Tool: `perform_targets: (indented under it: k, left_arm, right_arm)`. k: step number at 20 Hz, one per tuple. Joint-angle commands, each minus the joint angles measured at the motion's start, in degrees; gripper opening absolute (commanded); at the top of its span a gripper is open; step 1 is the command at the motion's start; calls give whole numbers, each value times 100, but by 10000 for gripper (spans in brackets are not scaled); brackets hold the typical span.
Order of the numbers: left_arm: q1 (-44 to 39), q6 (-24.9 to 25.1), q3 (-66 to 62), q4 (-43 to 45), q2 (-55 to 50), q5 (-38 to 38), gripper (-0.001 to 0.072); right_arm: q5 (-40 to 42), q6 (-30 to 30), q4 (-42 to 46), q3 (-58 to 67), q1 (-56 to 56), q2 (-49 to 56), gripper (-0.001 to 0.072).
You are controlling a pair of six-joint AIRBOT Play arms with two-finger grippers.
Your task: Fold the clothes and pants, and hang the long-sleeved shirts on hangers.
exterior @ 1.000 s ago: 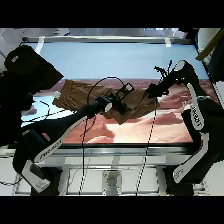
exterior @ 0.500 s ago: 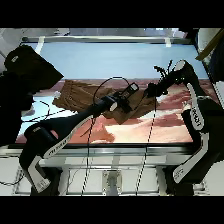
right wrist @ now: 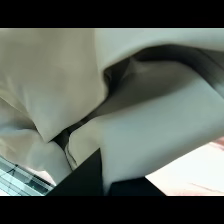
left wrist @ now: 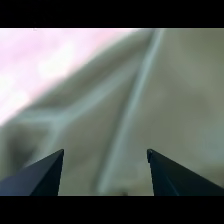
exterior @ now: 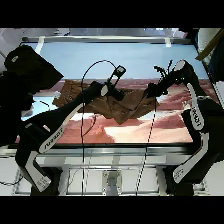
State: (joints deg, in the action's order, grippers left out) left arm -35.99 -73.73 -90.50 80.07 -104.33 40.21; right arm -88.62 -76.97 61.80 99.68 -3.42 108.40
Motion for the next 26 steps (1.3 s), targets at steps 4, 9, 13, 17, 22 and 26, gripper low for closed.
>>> perform_targets:
  k: [4,9,13,17,22,26]
  left_arm:
    - [-492,2603,-46,-905,-68,1029,590]
    - [-697,2844,-52,-1436,-341,785,588]
    - [-743,2782,-59,-1464,-588,-485,402]
    - [-787,2463,-59,-1462,-612,-785,402]
    - [-782,2444,-59,-1460,-645,-787,400]
    - [-782,2439,-59,-1460,-684,-787,211]
  right_arm:
    - [0,-39,-11,-2,2,-4,14]
    - [-2,-48,-9,-2,2,-4,14]
    - [-4,-48,-11,-2,2,-4,14]
    - [11,-46,-9,-2,2,-4,13]
    - [17,-46,-9,-2,2,-4,14]
    - [17,-46,-9,-2,2,-4,14]
